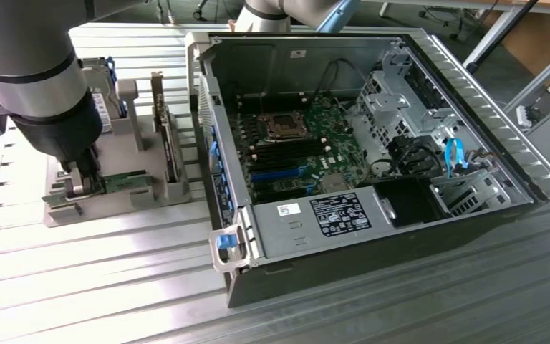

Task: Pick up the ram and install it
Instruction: 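Pick up the ram and move it above insertion slot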

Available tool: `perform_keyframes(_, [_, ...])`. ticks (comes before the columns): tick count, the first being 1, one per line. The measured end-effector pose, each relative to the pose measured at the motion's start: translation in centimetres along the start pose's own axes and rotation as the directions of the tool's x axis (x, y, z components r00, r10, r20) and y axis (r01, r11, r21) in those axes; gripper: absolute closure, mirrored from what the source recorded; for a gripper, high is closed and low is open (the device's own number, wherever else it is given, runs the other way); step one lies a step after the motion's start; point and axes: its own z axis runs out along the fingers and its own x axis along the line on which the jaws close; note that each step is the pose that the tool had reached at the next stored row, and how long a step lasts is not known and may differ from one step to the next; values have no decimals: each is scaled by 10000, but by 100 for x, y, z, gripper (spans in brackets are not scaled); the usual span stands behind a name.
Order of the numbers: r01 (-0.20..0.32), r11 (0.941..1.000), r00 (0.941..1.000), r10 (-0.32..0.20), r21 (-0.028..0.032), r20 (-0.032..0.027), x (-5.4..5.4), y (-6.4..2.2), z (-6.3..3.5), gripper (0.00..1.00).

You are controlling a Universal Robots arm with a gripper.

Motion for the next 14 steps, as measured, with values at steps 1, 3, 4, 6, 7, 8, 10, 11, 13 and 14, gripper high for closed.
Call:
perform_keyframes(1, [1,10000,10000,-1,1,0,0,0,0,88])
perform_keyframes(3, [1,10000,10000,-1,1,-1,0,0,0,88])
perform_keyframes(4, [1,10000,10000,-1,1,-1,0,0,0,88])
perform_keyframes(6, [1,10000,10000,-1,1,-1,0,0,0,88])
perform_keyframes(7, [1,10000,10000,-1,1,-1,0,0,0,88])
perform_keyframes(8, [1,10000,10000,-1,1,-1,1,0,-1,88])
perform_keyframes(10, [0,10000,10000,0,-3,-3,1,0,-16,88])
perform_keyframes(11, [0,10000,10000,0,-2,-29,-1,-3,-87,88])
perform_keyframes(13, [2,10000,10000,-2,-1,-32,1,-3,-186,88])
perform_keyframes(14, [1,10000,10000,-1,-1,-31,2,-3,-269,88])
